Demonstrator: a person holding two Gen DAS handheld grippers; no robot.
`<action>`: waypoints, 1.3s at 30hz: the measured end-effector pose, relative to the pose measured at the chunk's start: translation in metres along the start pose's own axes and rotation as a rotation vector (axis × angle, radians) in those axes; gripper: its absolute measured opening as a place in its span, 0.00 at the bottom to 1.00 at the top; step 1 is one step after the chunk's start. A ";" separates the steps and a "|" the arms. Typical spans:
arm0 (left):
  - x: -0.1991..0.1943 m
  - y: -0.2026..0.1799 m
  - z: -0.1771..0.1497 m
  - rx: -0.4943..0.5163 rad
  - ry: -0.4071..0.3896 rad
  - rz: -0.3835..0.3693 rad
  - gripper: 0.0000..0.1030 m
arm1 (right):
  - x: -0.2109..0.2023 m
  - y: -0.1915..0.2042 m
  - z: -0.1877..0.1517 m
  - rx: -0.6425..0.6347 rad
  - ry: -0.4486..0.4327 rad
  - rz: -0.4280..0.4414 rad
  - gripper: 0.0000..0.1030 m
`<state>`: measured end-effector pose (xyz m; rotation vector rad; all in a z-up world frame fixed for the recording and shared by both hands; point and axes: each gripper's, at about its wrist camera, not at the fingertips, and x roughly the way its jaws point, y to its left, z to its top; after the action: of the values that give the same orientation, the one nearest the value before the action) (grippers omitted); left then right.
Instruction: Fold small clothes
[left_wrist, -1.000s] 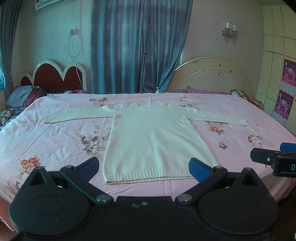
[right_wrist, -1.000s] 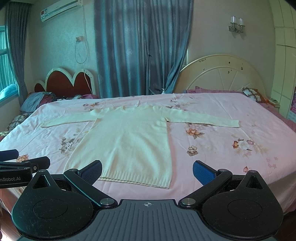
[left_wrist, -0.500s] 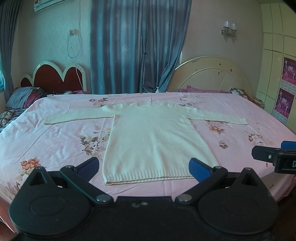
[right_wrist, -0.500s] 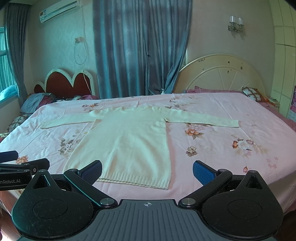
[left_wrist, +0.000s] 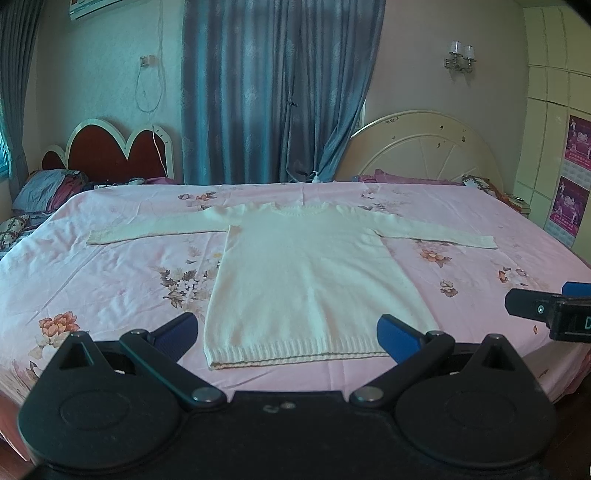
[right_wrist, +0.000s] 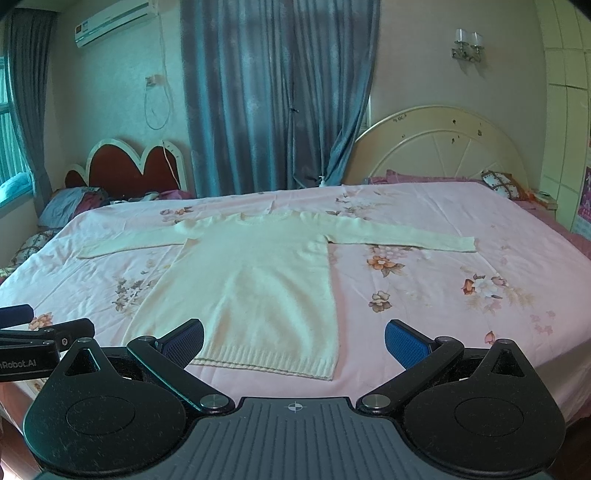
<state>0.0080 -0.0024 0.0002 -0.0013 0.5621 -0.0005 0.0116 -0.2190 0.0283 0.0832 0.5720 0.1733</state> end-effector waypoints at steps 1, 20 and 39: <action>0.003 0.001 0.001 -0.004 0.005 0.000 1.00 | 0.003 -0.001 0.001 0.003 0.001 -0.004 1.00; 0.114 0.022 0.052 -0.030 0.022 -0.085 1.00 | 0.109 -0.025 0.050 0.079 -0.013 -0.118 1.00; 0.202 0.024 0.088 -0.020 0.068 -0.160 1.00 | 0.179 -0.068 0.087 0.163 -0.022 -0.262 1.00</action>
<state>0.2263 0.0216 -0.0330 -0.0657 0.6285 -0.1512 0.2170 -0.2555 -0.0024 0.1671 0.5694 -0.1290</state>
